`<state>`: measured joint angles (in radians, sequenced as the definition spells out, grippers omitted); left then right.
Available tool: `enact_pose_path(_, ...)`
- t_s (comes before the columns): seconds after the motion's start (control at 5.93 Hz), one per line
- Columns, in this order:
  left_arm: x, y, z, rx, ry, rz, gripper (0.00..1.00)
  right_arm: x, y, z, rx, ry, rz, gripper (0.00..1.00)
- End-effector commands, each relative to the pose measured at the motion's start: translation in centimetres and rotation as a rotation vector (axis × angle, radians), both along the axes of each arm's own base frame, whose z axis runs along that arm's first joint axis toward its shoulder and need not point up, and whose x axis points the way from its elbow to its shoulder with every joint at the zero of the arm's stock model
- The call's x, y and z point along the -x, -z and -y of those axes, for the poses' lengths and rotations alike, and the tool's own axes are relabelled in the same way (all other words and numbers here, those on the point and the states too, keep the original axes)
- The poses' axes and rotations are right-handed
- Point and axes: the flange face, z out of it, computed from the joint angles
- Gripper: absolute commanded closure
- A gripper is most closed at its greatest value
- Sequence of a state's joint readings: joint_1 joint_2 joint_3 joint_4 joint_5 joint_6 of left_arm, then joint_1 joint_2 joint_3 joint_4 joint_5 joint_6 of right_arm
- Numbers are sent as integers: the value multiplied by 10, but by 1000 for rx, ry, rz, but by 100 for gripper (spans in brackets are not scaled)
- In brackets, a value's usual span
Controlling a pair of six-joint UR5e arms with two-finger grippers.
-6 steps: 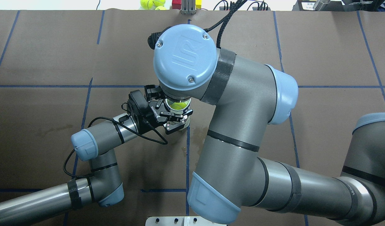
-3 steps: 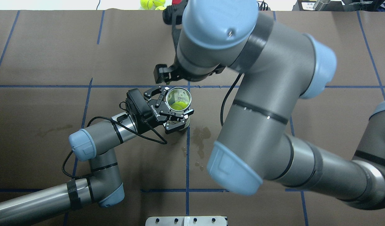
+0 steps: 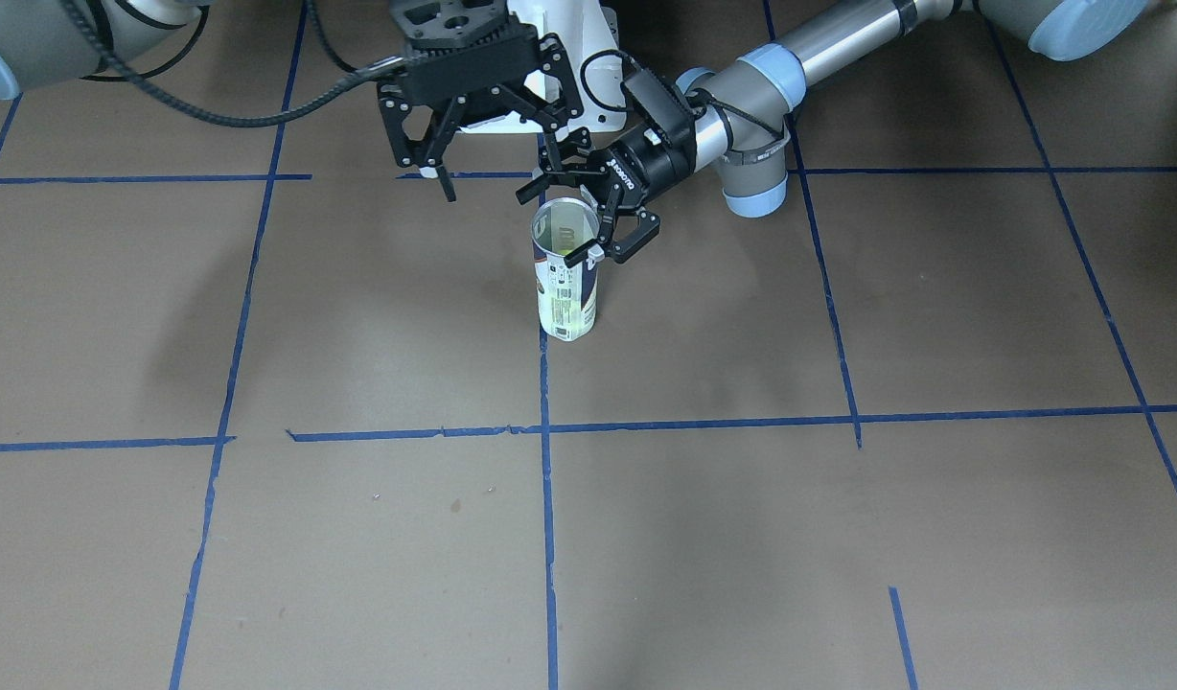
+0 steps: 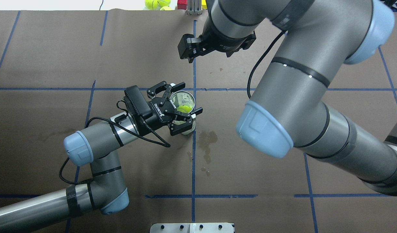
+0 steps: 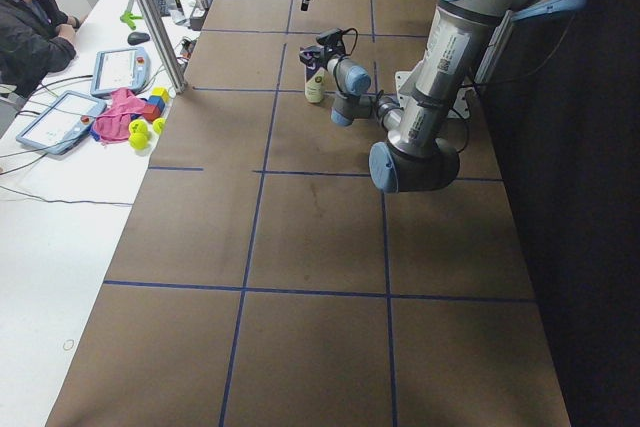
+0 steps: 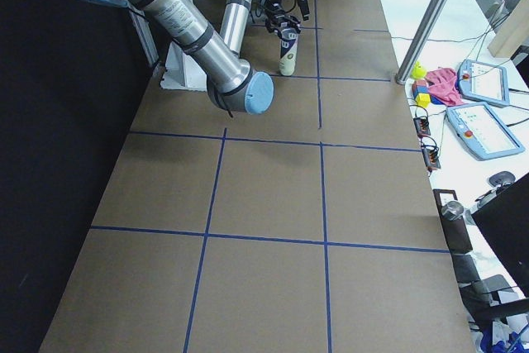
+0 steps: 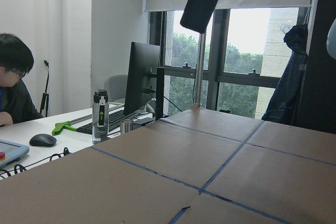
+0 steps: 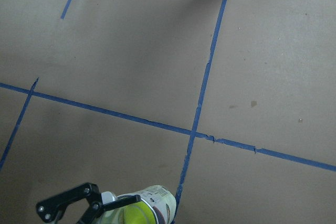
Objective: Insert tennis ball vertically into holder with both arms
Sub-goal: 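Raise the right gripper away from the can while the left gripper opens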
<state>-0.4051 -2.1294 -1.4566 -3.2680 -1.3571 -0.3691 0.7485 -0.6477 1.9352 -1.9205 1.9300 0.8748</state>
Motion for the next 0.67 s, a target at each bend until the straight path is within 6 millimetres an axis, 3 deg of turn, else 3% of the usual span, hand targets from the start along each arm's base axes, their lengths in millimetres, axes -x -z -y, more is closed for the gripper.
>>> enact_pose_path(0.0,31,20,14,-24,42,-33,3,-40,-28,31,-18,47,-22,0)
enact_pose_path(0.17,37,22,24,-11,60,-2,3,-72,-62,56,-49,61,-73,0)
enact_pose_path(0.34,56,52,31,24,84,71,3,-110,-94,77,-74,81,-108,0)
enact_pose_path(0.51,86,101,20,60,72,176,2,-156,-124,98,-101,99,-139,0)
